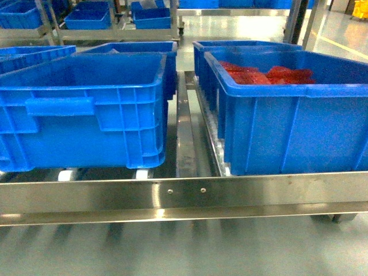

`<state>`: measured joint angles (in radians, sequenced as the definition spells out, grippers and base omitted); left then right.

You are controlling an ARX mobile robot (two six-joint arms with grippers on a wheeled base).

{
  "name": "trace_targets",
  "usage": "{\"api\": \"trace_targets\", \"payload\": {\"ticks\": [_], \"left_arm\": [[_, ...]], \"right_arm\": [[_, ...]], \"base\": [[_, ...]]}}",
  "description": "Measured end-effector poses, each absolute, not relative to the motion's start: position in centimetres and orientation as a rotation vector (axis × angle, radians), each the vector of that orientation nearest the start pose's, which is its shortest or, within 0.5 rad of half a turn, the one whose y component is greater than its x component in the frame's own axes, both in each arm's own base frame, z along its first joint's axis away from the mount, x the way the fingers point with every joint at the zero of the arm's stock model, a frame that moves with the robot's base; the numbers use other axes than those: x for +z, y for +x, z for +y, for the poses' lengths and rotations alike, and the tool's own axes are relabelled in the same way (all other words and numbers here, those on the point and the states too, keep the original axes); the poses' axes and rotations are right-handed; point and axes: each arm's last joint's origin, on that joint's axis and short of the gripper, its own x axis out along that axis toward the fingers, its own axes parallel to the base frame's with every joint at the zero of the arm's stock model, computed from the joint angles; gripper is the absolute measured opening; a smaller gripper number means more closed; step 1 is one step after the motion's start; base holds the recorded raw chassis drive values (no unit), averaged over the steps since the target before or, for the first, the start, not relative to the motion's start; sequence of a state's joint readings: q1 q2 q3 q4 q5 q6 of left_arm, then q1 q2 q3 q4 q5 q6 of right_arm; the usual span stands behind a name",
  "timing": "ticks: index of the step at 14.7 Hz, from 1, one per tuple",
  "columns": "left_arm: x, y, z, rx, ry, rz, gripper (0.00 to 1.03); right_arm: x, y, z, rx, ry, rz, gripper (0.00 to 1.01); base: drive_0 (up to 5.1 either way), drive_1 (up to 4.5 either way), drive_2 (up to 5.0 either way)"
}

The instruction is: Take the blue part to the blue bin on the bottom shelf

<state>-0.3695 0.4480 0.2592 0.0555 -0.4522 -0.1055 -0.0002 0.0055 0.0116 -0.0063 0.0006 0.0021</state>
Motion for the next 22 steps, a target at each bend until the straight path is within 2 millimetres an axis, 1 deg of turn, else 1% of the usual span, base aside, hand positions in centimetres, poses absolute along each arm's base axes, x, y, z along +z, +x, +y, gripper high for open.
{"api": "trace_targets", "payload": {"ticks": [6, 22], "left_arm": [[21.88, 12.29, -3.4, 0.09, -0.054, 0.113, 0.43], [21.9, 12.3, -3.41, 0.089, -0.054, 0.111, 0.43]], "right_arm": [[16.65, 9.73, 0.0, 0.0, 0.003, -0.001, 0.98], [16.65, 9.73, 0.0, 0.0, 0.002, 0.0, 0.98]], "base": [[0.0, 0.0, 0.0], [0.1, 4.12, -4.0]]}}
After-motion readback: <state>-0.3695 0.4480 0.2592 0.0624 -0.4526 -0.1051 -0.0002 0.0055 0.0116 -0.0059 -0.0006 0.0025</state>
